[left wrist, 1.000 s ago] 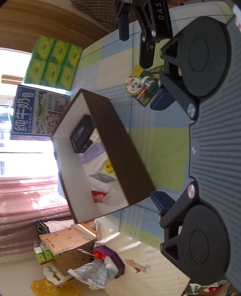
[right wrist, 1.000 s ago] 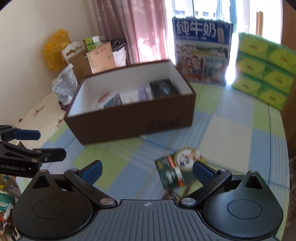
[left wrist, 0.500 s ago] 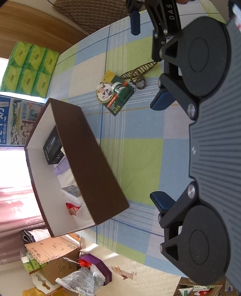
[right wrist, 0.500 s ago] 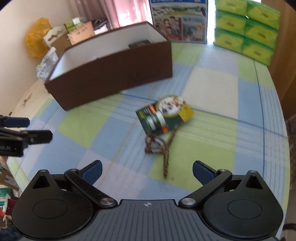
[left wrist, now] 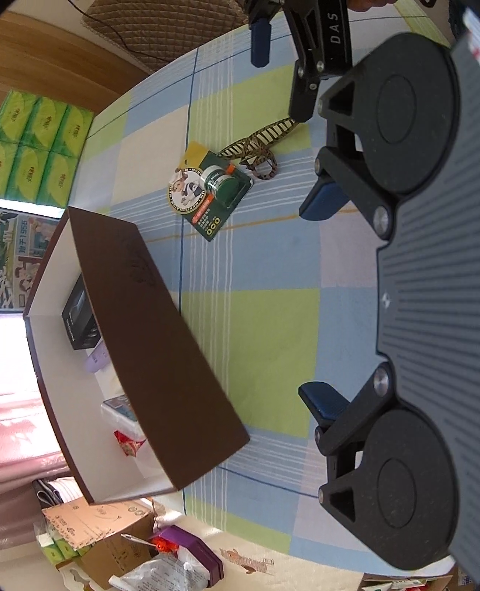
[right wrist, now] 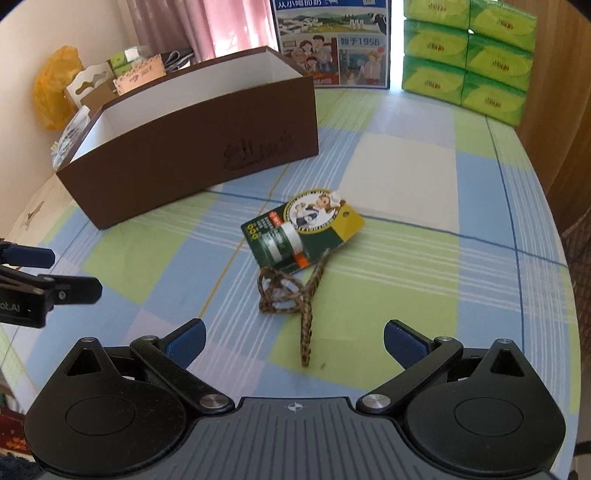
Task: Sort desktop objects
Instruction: 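Grasp the green lip salve card with the left gripper while the right grasps the leopard hair clip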
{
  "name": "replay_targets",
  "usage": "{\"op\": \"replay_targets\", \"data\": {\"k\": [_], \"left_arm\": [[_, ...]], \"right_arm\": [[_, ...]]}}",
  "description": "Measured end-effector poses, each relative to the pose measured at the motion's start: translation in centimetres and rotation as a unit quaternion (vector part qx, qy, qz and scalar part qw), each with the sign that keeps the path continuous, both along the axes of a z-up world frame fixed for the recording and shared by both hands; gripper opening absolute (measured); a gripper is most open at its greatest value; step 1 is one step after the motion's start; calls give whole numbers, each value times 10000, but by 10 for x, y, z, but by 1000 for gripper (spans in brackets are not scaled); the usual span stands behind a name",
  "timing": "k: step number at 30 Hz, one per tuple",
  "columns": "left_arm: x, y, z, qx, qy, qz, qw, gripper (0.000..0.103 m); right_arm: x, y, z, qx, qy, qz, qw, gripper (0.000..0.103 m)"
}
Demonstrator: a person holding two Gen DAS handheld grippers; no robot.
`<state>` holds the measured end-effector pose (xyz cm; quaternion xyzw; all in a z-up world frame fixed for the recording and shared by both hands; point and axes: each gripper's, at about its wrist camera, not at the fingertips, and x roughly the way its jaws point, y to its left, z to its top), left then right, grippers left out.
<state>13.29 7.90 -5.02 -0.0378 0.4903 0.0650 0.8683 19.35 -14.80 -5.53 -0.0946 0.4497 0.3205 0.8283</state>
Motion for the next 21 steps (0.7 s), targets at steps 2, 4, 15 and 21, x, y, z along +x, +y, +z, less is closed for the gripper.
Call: {"op": "replay_targets", "data": {"k": [2, 4, 15, 21], "left_arm": [[5, 1, -5, 31, 38, -8, 10000, 92], [10, 3, -10, 76, 59, -31, 9999, 92], [39, 12, -28, 67, 155, -253, 9995, 92], [52, 12, -34, 28, 184, -506, 9985, 91]], "right_arm": [[1, 5, -3, 7, -107, 48, 9999, 90], [3, 10, -8, -39, -144, 94, 9998, 81], [24, 29, -34, -139, -20, -22, 9999, 59], [26, 29, -40, -138, 7, -77, 9999, 35]]}}
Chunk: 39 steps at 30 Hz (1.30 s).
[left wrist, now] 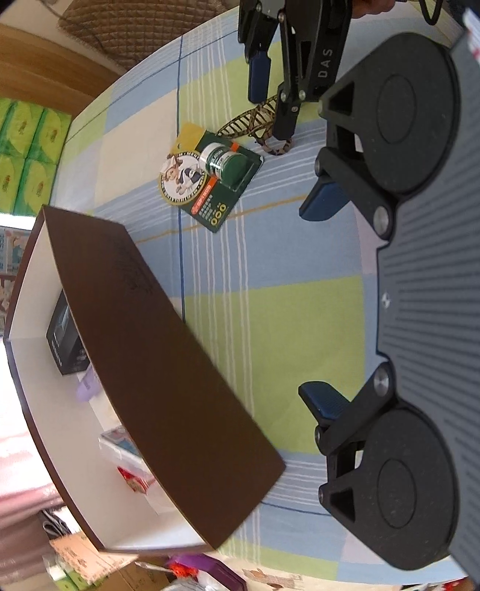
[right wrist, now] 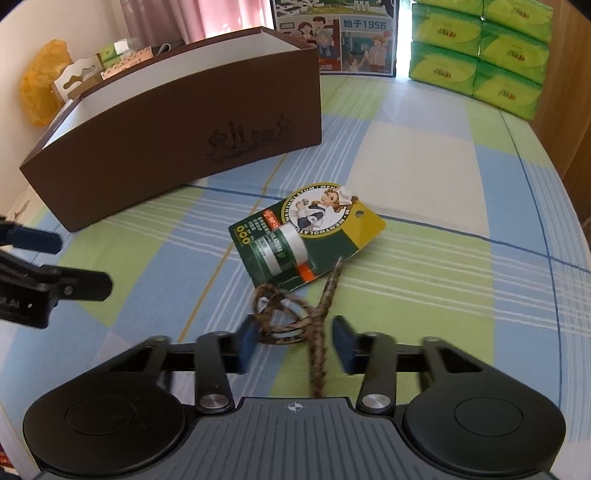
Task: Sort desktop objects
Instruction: 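Grasp the green lip salve card with the left gripper while the right grasps the leopard hair clip, then carry the lip salve card and hair clip with both grippers over the brown box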
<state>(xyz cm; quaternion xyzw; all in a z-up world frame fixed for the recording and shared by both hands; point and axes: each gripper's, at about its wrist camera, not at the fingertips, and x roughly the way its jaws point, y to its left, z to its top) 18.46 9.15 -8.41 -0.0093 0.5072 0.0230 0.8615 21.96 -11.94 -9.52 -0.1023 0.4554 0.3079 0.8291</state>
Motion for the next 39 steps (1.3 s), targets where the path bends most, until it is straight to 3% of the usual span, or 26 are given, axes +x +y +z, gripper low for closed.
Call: {"op": "replay_targets", "data": {"k": [8, 15, 25, 27, 29, 34, 39], "left_arm": [[22, -17, -3, -153, -98, -733, 9971, 88], [50, -47, -10, -319, -291, -1587, 9864, 80], [91, -90, -29, -326, -274, -2422, 9693, 48], [95, -96, -35, -280, -207, -2468, 9685, 33], [95, -97, -40, -268, -161, -2472, 9685, 28], [81, -89, -41, -215, -206, -2174, 9756, 28], [59, -64, -38, -134, -19, -1470, 9890, 28]], "right_arm": [[3, -29, 4, -244, -38, -572, 9981, 35], [12, -72, 6, -331, -1, -1315, 9908, 35], [5, -104, 7, -298, 34, -1795, 9833, 35], [4, -107, 8, -282, 50, -1834, 9826, 35], [3, -109, 7, -264, 48, -1845, 9825, 35], [4, -112, 6, -240, 64, -1804, 9833, 36], [9, -107, 5, -267, 55, -1705, 9850, 48]]}}
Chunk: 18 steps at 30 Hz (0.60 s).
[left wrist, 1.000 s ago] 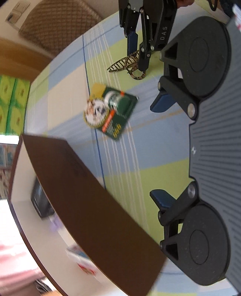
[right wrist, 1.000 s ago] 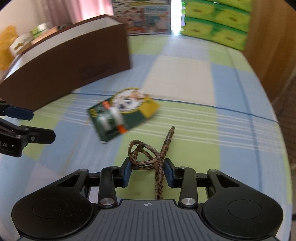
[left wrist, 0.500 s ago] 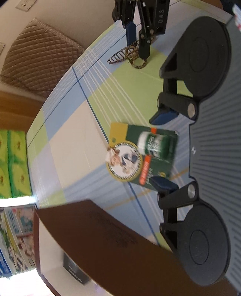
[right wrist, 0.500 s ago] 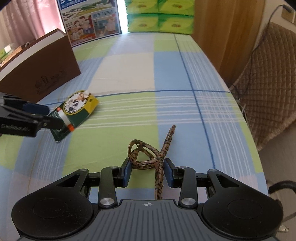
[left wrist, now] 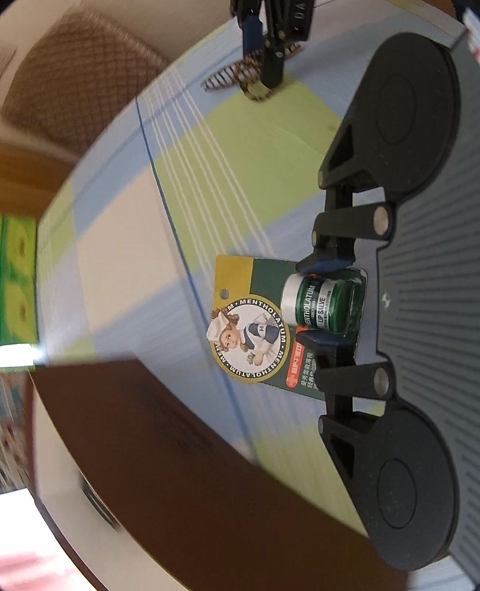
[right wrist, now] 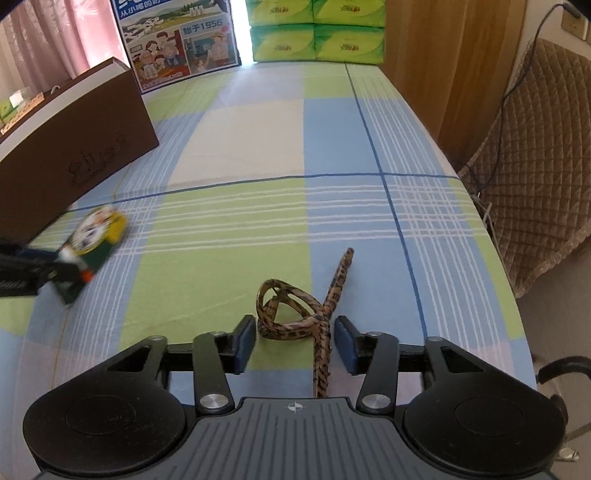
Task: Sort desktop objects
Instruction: 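Carry the lip salve card and hair clip with both grippers over the brown box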
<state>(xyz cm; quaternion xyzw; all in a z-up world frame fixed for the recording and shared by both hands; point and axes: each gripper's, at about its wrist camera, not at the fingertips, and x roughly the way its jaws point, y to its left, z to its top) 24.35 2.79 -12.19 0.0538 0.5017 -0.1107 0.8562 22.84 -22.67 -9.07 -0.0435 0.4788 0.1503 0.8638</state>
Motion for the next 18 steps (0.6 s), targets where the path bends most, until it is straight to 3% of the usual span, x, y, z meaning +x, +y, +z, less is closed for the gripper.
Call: {"op": "replay_targets", "data": {"k": [4, 7, 10, 12, 18], "left_arm": [[-24, 19, 2, 214, 133, 497, 9984, 27], [-37, 30, 3, 167, 204, 699, 9972, 27], [-40, 38, 4, 81, 241, 786, 9966, 27], [-39, 39, 3, 83, 260, 838, 9961, 31], [-40, 37, -2, 167, 277, 772, 9965, 30]], "right_arm": [[4, 4, -1, -43, -8, 40, 10000, 49], [8, 6, -2, -101, -14, 54, 9999, 49], [12, 7, -4, -181, -8, 35, 9998, 49], [12, 9, -5, -224, -42, 79, 9997, 43], [3, 17, -2, -240, -10, 494, 9985, 39]]}}
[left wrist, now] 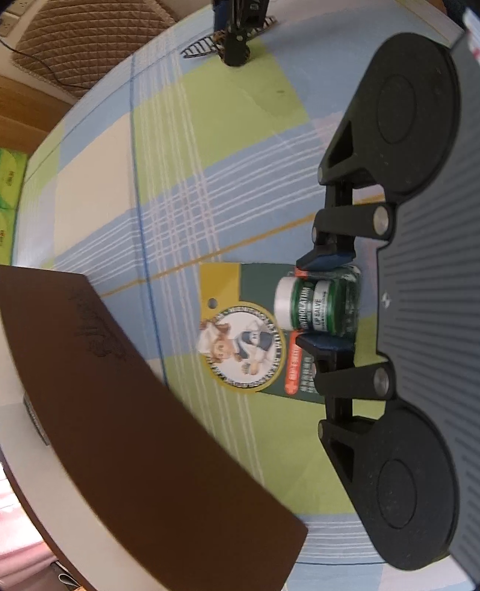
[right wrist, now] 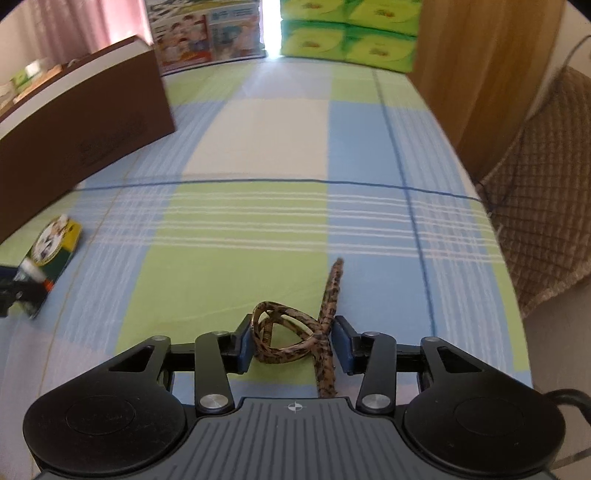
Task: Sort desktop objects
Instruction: 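Carry the lip salve card and hair clip with both grippers over the brown box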
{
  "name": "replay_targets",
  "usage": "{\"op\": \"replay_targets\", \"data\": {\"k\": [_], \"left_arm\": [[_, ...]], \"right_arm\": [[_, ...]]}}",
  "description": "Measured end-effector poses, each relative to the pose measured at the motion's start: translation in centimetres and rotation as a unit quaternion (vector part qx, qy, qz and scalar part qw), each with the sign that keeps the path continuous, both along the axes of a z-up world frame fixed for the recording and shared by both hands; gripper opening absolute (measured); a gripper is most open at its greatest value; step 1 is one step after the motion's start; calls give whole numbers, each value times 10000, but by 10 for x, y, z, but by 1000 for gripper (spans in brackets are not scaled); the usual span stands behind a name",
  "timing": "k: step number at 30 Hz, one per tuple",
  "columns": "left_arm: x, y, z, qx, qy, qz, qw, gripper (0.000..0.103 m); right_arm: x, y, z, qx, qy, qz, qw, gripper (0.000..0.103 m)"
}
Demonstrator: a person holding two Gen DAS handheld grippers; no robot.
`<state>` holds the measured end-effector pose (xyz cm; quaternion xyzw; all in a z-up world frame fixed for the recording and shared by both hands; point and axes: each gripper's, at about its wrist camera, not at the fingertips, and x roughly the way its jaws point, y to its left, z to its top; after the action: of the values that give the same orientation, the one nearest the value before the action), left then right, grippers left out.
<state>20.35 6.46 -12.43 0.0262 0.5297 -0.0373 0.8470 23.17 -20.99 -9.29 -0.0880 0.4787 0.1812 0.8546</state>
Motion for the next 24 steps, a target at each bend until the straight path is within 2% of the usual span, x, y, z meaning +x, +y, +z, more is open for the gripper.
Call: {"op": "replay_targets", "data": {"k": [6, 10, 24], "left_arm": [[-8, 0, 2, -87, 12, 46, 10000, 27], [-15, 0, 12, -145, -117, 78, 9998, 27], [-44, 27, 90, -324, -1063, 557, 9922, 27]], "right_arm": [[-19, 17, 4, 211, 218, 496, 9983, 39], [-26, 30, 13, 447, 297, 821, 9952, 39], [-19, 81, 62, 958, -77, 1666, 9813, 39]]}}
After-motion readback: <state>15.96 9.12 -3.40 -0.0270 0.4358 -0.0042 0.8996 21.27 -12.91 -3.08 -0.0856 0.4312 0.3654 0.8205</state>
